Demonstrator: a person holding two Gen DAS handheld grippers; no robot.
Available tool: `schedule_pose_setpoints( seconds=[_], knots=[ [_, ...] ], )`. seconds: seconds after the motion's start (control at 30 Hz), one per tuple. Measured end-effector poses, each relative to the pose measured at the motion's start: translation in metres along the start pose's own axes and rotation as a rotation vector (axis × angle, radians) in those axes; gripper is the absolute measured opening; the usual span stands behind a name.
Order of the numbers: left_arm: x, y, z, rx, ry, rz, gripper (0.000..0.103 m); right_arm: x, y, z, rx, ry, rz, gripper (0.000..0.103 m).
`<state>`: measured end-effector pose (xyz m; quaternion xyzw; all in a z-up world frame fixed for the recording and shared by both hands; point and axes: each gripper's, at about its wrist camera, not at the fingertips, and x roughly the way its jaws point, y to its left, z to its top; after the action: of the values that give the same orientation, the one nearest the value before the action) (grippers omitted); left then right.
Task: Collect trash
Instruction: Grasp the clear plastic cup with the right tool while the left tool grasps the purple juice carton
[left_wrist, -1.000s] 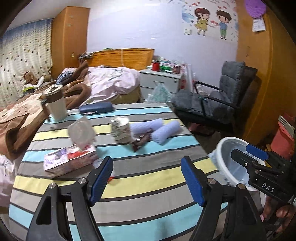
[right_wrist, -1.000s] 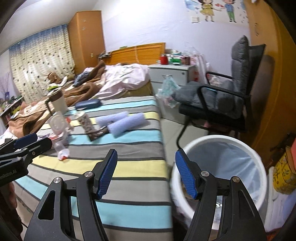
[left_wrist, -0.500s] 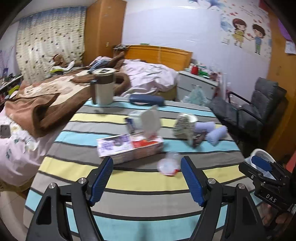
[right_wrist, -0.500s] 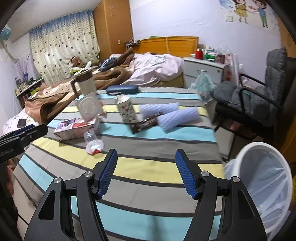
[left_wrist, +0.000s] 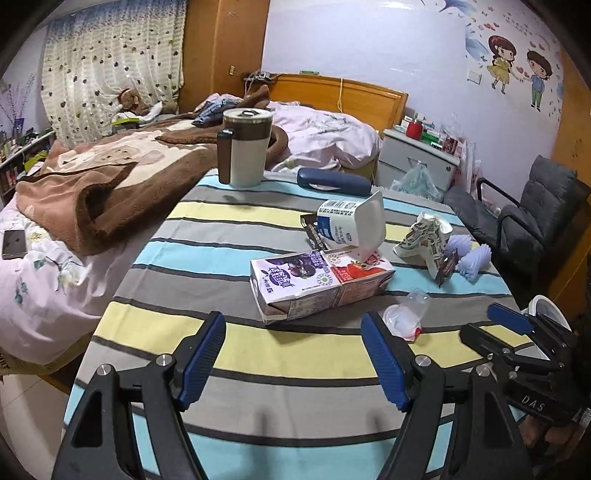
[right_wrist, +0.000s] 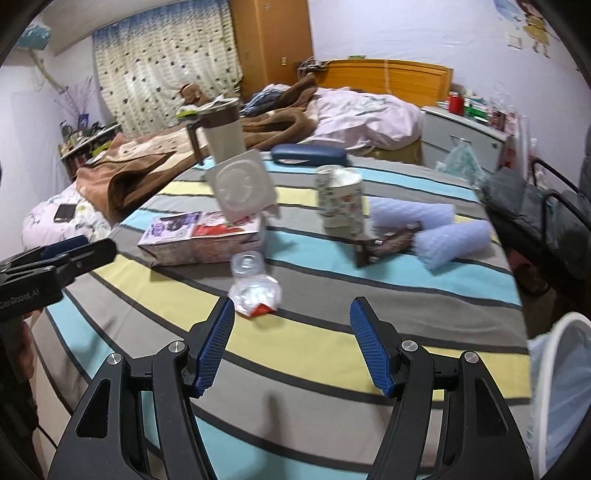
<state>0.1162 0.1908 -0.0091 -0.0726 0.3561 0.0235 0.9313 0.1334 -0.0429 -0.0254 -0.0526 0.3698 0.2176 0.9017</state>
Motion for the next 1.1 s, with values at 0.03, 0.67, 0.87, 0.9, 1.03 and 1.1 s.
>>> schedule_pose_setpoints(
  seconds=[0.03, 0.67, 0.87, 0.9, 1.03, 1.1],
  knots=[
    [0.004, 0.001, 0.001, 0.009, 0.006, -0.007, 0.08, 0.003, 0.003, 0.001, -0.007, 0.002, 0.004, 0.067],
    [0.067, 0.003, 0.029, 0.259, 0.106, -0.068, 0.084, 0.039, 0.008, 0.012, -0.025, 0.089, 0.042, 0.03],
    [0.085, 0.006, 0.031, 0.227, 0.149, -0.131, 0.084, 0.037, 0.004, 0.011, -0.022, 0.091, 0.05, 0.03],
    [0.083, 0.003, 0.029, 0.235, 0.149, -0.146, 0.084, 0.035, 0.003, 0.01, -0.019, 0.09, 0.044, 0.03],
    [0.079, -0.011, 0.021, 0.255, 0.164, -0.229, 0.084, 0.035, -0.004, 0.01, 0.0, 0.089, 0.024, 0.03],
    [0.076, -0.018, 0.018, 0.25, 0.179, -0.257, 0.084, 0.032, -0.009, 0.01, 0.016, 0.089, 0.014, 0.03]
  ],
)
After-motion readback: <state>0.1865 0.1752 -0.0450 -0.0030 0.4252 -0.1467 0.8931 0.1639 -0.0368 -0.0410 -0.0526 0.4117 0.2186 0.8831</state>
